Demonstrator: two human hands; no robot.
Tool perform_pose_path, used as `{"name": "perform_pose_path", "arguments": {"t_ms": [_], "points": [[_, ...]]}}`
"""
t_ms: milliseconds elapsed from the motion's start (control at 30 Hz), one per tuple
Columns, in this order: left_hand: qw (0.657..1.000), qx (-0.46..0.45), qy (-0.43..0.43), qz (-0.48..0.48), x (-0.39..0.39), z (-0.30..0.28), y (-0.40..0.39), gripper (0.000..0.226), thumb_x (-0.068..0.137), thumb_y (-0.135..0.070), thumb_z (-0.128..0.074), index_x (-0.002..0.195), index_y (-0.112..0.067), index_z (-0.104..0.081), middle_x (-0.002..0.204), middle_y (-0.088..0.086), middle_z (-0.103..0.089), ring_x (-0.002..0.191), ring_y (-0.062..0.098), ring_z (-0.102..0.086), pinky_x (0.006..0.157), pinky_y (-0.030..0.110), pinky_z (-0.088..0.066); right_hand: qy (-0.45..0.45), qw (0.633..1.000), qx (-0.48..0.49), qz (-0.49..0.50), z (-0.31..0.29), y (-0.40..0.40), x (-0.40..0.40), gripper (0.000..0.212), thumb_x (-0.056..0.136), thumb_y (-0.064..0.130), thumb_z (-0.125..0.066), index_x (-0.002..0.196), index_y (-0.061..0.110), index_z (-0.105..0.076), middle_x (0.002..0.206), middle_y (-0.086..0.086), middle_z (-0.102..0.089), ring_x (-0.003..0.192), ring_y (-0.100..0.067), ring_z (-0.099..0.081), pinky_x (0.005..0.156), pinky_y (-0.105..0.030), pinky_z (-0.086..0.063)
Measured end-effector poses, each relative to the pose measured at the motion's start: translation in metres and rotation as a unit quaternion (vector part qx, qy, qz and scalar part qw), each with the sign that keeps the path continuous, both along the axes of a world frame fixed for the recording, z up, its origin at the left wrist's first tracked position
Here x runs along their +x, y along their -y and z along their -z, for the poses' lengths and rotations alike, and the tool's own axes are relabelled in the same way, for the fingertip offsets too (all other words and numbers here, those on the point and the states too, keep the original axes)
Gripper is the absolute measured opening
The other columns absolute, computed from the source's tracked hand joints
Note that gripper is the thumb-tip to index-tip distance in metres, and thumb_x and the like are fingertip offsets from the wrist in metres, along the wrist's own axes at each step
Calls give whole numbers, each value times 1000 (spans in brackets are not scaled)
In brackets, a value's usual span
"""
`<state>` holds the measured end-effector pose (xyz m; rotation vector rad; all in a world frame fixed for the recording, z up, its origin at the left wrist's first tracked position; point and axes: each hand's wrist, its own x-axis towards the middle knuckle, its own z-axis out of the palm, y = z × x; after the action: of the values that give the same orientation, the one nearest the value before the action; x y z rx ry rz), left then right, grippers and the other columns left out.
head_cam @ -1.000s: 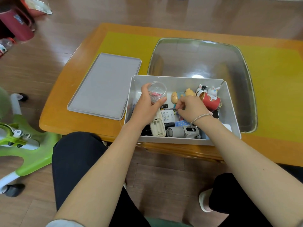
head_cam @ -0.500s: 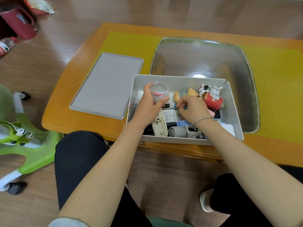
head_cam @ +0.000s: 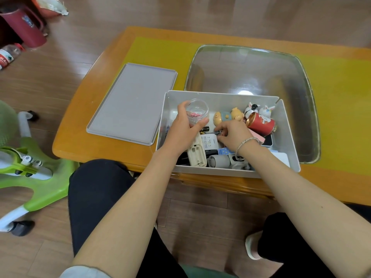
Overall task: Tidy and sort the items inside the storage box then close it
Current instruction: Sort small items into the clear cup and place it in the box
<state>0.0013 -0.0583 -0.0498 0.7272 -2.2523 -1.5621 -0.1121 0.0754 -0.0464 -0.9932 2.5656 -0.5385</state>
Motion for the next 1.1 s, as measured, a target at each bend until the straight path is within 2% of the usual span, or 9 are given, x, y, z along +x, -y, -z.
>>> {"name": "perform_pose_path", "arguments": {"t_ms": [167, 300, 400, 467, 533, 700, 833, 933, 1100], "points": [[1000, -1, 4, -4, 0, -2, 0, 64, 88, -42, -65, 138, -31, -26, 123, -1, -55, 109, 14, -55, 82, 21, -44, -3, 999, -45, 13, -3, -7, 3, 9, 81, 12, -68, 86, 19, -66, 78, -2, -60, 72, -15, -53, 71, -25, -45], [1000, -4, 5, -11, 1, -4, -1, 65, 88, -43, -66, 138, -32, -27, 122, -1, -56, 107, 13, -56, 83, 23, -46, -6, 988, -150, 32, -11, -13, 4, 16, 82, 5, -66, 78, 20, -64, 79, 0, -62, 57, -8, -54, 51, -4, -37], [1000, -5, 1, -12, 2, -7, -1, 65, 87, -39, -67, 139, -31, -29, 125, -3, -54, 110, 12, -55, 89, 27, -47, -9, 983, -179, 31, -15, -16, 2, 9, 85, 8, -66, 87, 14, -73, 75, 13, -59, 58, 8, -49, 60, -3, -35], [1000, -12, -4, -12, 2, -9, -1, 65, 87, -36, -68, 139, -30, -31, 129, -5, -52, 114, 12, -52, 93, 29, -45, -6, 981, -194, 31, -15, -19, 2, 12, 86, 9, -65, 93, 13, -74, 72, 18, -58, 61, 8, -49, 63, -1, -35], [1000, -18, -6, -16, 2, -10, -1, 65, 86, -33, -70, 139, -29, -33, 132, -6, -49, 117, 10, -50, 94, 28, -43, -4, 977, -213, 28, -15, -20, 3, 13, 86, 9, -65, 94, 14, -74, 74, 10, -63, 63, 2, -52, 63, 1, -37], [998, -57, -5, -29, 3, -11, -1, 69, 82, -27, -75, 139, -28, -35, 137, -4, -46, 120, 9, -45, 93, 21, -35, 7, 959, -281, 39, -18, -19, 3, 5, 80, 16, -73, 84, 18, -74, 68, 0, -65, 57, -2, -48, 58, -6, -38], [994, -102, -8, -28, 3, -13, -1, 70, 79, -21, -77, 138, -26, -39, 138, -4, -46, 126, 12, -42, 99, 23, -34, 5, 942, -332, 50, -23, -19, 3, 10, 79, 18, -73, 81, 27, -70, 66, 19, -62, 59, 7, -54, 59, -4, -39], [993, -115, -7, -25, 4, -13, -1, 70, 79, -19, -77, 138, -26, -41, 139, -5, -46, 127, 14, -41, 102, 27, -35, 6, 933, -357, 47, -31, -14, 6, 10, 79, 19, -73, 82, 28, -71, 70, 19, -64, 60, 6, -55, 60, -5, -39], [993, -117, -2, -8, 4, -15, -4, 73, 76, -20, -80, 138, -30, -43, 136, -6, -48, 127, 14, -40, 104, 32, -37, 23, 915, -402, 18, -48, 0, 17, 8, 78, 21, -74, 83, 28, -71, 70, 7, -67, 59, -14, -54, 59, -29, -47]]}}
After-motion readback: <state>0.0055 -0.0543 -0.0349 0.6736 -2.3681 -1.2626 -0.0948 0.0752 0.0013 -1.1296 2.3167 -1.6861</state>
